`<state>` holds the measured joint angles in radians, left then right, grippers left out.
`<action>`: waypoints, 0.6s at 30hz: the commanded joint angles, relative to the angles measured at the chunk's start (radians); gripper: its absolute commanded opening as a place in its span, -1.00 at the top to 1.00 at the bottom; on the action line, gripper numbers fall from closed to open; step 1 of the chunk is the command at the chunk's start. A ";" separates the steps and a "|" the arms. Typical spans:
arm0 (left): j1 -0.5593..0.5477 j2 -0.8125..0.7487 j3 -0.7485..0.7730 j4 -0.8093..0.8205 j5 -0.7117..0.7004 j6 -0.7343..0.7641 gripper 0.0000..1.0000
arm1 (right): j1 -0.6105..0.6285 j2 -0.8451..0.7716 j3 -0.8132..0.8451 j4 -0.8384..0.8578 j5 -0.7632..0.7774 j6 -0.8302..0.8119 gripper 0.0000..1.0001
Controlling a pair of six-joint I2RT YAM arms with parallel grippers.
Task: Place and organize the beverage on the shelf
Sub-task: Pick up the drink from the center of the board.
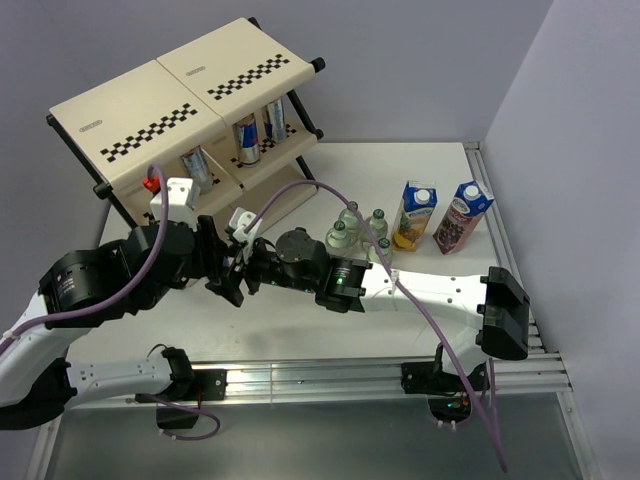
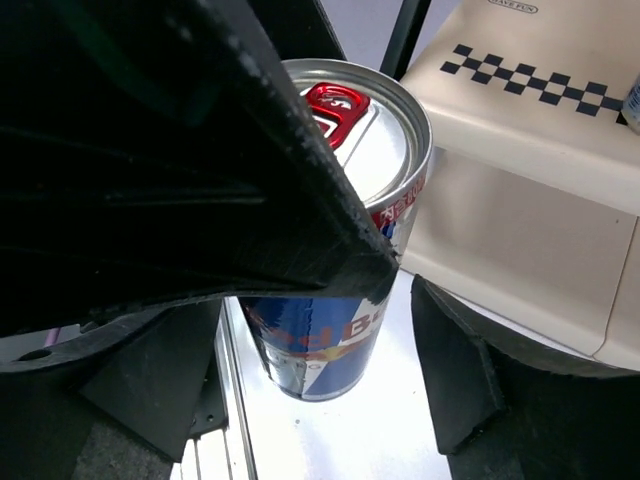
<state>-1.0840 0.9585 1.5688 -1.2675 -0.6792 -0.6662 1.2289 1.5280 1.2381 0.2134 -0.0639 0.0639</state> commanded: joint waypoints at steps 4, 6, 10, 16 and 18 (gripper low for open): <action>-0.002 0.009 0.051 0.042 -0.026 0.022 0.99 | 0.007 -0.002 0.041 0.040 0.049 -0.029 -0.50; -0.002 0.006 0.046 0.060 -0.019 0.027 0.97 | 0.006 -0.002 0.047 0.043 0.035 -0.035 -0.29; -0.002 -0.003 0.037 0.092 0.001 0.046 0.90 | 0.006 0.000 0.044 0.081 0.027 -0.039 0.48; -0.002 -0.001 0.034 0.123 0.004 0.060 0.83 | 0.006 0.000 0.050 0.142 0.013 -0.044 0.74; -0.002 -0.003 0.031 0.129 0.006 0.065 0.60 | 0.007 0.001 0.052 0.159 0.006 -0.045 0.81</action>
<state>-1.0832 0.9646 1.5730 -1.2575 -0.6910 -0.6125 1.2327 1.5288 1.2381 0.2394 -0.0463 0.0319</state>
